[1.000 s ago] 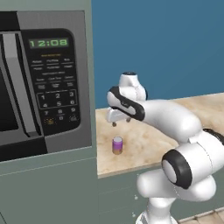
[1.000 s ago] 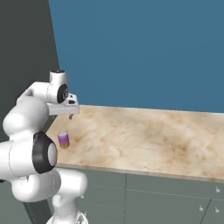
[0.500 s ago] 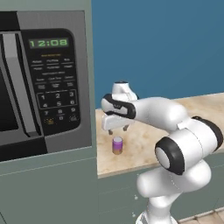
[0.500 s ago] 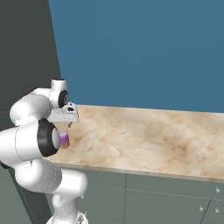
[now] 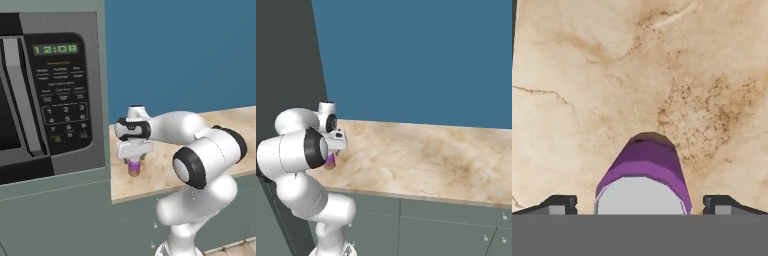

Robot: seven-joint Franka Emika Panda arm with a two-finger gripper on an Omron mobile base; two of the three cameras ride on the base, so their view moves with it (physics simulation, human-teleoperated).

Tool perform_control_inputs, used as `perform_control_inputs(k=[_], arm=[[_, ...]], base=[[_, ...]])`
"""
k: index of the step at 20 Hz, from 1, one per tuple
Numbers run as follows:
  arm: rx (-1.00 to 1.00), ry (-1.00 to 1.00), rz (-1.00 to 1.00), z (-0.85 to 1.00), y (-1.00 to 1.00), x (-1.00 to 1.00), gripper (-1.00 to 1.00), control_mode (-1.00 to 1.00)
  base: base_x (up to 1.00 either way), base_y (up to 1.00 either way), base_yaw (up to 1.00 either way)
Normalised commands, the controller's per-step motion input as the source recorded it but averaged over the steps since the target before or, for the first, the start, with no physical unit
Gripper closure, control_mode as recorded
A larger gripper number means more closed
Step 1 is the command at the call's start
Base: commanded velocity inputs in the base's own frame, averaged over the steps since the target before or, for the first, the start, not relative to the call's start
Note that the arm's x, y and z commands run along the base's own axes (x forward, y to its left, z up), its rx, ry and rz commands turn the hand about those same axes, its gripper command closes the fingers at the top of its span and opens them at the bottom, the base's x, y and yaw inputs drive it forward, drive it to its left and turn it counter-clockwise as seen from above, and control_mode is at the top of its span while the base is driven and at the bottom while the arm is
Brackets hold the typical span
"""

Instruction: Four empty soda cans are scattered around the kitchen. Gather all the cans and cluster them next to the stove for recycling.

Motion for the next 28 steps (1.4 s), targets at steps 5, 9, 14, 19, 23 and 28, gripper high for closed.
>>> perform_control_inputs(k=[5,9,14,19,23,28], arm=[[0.0,0.04,0.0,-0.44,0.0,0.0,-1.0,-1.0],[0.0,0.0,0.0,-0.13,0.0,-0.16,1.0,-1.0],[0.0,-0.01,-0.02,0.0,-0.02,-0.39,1.0,-1.0],[0.02,-0.08,0.0,0.4,-0.35,-0.16,1.0,-1.0],[0.03,-0.09,0.0,1.0,-0.29,-0.07,1.0,-1.0],[0.0,0.0,-0.01,1.0,-0.16,0.0,1.0,-1.0]], base=[[0.0,0.0,0.0],[0.0,0.0,0.0],[0.0,0.0,0.0],[0.0,0.0,0.0],[0.0,0.0,0.0],[0.0,0.0,0.0]])
